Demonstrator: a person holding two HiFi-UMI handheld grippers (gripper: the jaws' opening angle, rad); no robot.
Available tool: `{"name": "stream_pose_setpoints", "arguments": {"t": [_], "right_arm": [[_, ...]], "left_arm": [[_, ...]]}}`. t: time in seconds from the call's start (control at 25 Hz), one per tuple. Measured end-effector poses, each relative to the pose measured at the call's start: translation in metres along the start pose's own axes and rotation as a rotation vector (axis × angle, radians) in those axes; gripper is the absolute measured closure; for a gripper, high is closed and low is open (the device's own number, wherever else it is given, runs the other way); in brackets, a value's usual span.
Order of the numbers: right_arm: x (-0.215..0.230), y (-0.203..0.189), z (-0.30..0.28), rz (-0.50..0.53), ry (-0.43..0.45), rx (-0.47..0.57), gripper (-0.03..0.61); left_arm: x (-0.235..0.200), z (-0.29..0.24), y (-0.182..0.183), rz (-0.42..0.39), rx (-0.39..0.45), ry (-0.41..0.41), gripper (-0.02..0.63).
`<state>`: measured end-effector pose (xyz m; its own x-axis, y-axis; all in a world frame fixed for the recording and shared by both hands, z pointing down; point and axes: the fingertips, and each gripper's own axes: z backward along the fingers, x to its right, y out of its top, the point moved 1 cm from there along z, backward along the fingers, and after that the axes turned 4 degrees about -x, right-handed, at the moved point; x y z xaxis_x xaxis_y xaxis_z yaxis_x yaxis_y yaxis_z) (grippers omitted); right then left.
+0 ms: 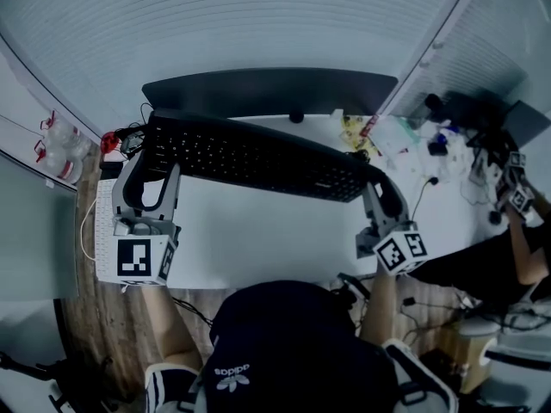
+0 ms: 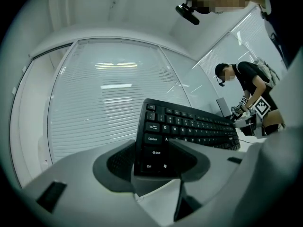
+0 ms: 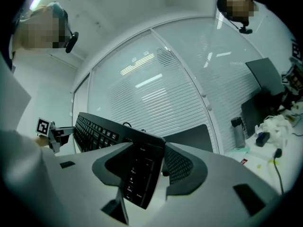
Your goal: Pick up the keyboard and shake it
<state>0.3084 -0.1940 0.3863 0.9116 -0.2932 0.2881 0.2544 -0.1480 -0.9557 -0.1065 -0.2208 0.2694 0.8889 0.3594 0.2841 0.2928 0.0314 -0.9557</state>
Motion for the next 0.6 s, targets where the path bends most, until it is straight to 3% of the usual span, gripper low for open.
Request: {"name": "stream_pose_setpoints", "arguments": {"t": [0.2,0.4,0.6], "right_arm": [[-0.004,0.009,0.004,0.032,-0.013,-0.011,0.380],[-0.002,0.009,0.001,-0.003,0.007,0.010,0.380],[-0.007,0.005,0.013,0.038,-0.017,-0.034,0.380]], "left_arm": [[0.004,0.006,0.013,-0.014,0.025,0.012,0.407],[0.002,0.003,0.013,-0.011,0.036,0.013,0.407],[0.005,0.011,0.008,0.002,0.027,0.008,0.407]]}}
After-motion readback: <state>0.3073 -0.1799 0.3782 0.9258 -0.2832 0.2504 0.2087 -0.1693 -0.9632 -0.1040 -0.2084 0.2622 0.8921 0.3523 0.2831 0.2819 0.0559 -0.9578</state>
